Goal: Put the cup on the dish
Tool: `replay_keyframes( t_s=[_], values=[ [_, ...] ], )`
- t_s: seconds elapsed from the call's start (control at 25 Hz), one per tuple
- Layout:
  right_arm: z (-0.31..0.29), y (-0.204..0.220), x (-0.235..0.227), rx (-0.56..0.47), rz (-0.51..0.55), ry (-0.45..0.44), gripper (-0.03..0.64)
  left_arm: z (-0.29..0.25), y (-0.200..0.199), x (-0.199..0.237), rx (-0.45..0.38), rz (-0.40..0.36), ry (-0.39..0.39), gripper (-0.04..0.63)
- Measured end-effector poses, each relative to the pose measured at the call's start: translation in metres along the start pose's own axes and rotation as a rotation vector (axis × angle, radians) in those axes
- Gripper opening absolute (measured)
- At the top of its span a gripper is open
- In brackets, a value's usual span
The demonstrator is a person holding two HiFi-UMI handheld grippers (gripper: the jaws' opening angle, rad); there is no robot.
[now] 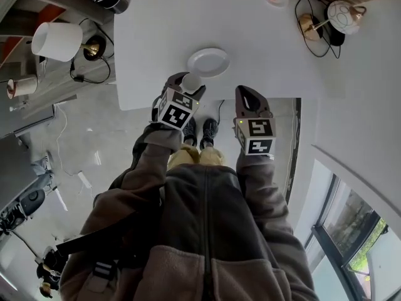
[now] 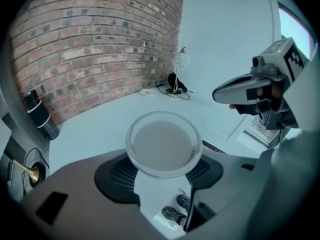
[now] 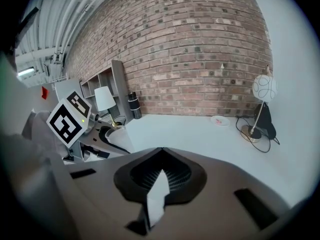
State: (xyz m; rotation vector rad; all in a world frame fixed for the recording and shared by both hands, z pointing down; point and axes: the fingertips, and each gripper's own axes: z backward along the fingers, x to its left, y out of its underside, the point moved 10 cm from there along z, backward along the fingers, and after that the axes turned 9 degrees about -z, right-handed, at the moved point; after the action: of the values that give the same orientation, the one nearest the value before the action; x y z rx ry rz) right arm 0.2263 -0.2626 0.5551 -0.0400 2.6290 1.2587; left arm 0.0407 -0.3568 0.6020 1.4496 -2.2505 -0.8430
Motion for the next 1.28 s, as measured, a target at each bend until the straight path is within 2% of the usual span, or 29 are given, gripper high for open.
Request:
replay_keyframes(
  t_s=[0.56,0.76,1.28],
  values=[
    [-0.052,0.022,-0.016,0.07,-0.02,-0.006,0.002,-0.07,0.01,0.023,-0.001,-0.039,0.036,0.259],
    [-0.067,0.036,-0.02,0.123,-0.035,-0.016,0.002,-0.094,0.017,0.028,0.012,-0.05,0.048,0.259],
    [-0.079,0.055,-0.028,0.16,-0.02,-0.006,0.0,-0.135,0.021,0.036,0.01,-0.081,0.051,0.259]
  ],
)
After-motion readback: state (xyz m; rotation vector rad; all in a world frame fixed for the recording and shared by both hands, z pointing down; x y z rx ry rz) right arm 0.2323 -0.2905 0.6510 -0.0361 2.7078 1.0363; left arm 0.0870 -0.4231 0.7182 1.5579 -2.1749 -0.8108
